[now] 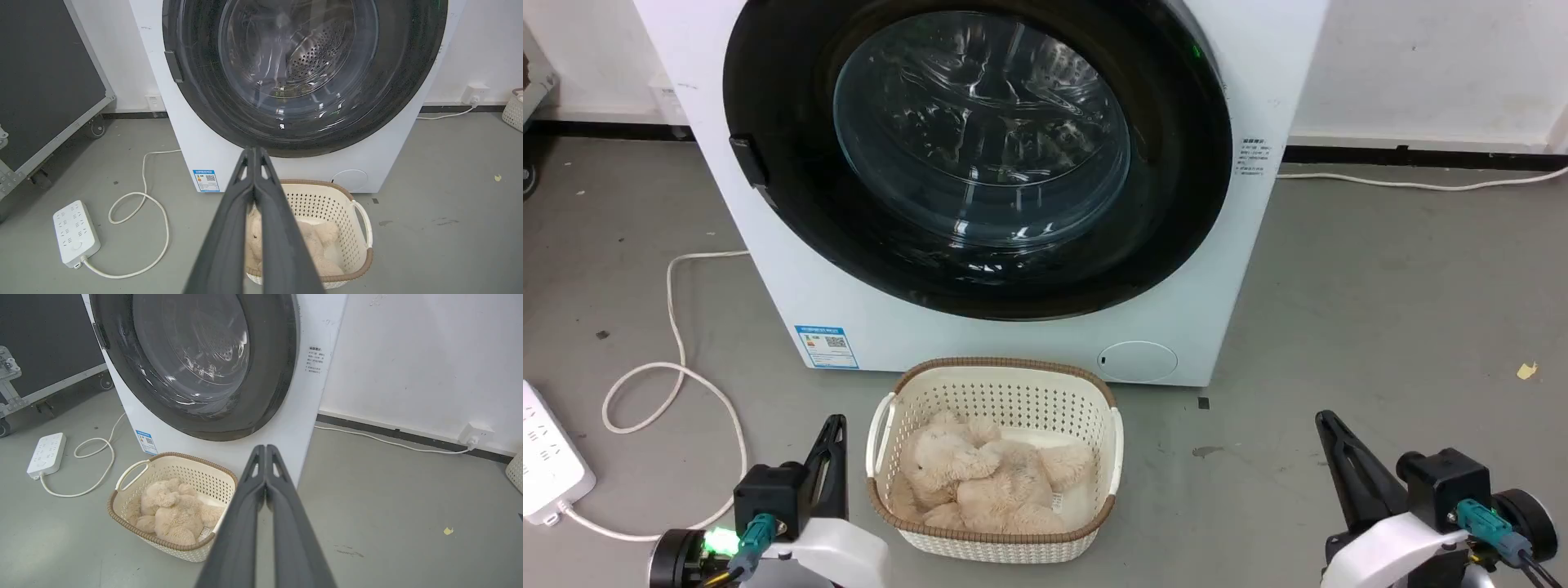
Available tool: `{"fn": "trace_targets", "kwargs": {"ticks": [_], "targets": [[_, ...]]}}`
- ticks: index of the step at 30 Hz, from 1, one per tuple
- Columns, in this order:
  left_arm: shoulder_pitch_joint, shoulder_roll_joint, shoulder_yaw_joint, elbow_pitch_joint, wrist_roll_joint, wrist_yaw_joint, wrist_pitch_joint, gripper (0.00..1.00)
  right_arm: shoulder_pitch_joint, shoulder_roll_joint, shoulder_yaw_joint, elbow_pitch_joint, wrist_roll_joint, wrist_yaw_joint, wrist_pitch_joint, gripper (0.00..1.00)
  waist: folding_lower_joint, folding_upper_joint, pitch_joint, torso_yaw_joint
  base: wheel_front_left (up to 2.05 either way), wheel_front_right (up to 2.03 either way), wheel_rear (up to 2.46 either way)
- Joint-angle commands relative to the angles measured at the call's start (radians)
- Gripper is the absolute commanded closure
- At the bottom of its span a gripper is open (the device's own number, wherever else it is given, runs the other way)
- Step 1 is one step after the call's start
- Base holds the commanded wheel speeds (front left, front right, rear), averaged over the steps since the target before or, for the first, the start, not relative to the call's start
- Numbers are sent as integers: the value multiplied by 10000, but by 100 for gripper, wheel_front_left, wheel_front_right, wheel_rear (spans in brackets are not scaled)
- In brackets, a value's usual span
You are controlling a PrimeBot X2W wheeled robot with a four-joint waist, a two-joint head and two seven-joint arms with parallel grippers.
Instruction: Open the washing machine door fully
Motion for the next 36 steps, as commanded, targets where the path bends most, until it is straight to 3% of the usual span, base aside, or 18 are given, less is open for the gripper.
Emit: {"fn": "trace_targets", "kwargs": {"ticks": [1, 25, 26, 36], "targets": [[-149, -1, 3, -39, 28, 26, 3, 100, -118, 43, -3, -47, -76, -9, 5, 100, 0, 0, 0, 0, 0, 0, 0], [-149, -1, 3, -39, 28, 26, 3, 100, -118, 43, -3, -47, -76, -9, 5, 100, 0, 0, 0, 0, 0, 0, 0], [3, 0, -4, 2, -2, -2, -1, 0, 2, -2, -4, 2, 7, 0, -1, 0, 0, 0, 0, 0, 0, 0, 0], [-2, 0, -68, 51, -30, 24, -141, 0, 1, 1, -14, 36, 107, -1, -141, 0, 0, 0, 15, 7, 0, 0, 0]]}}
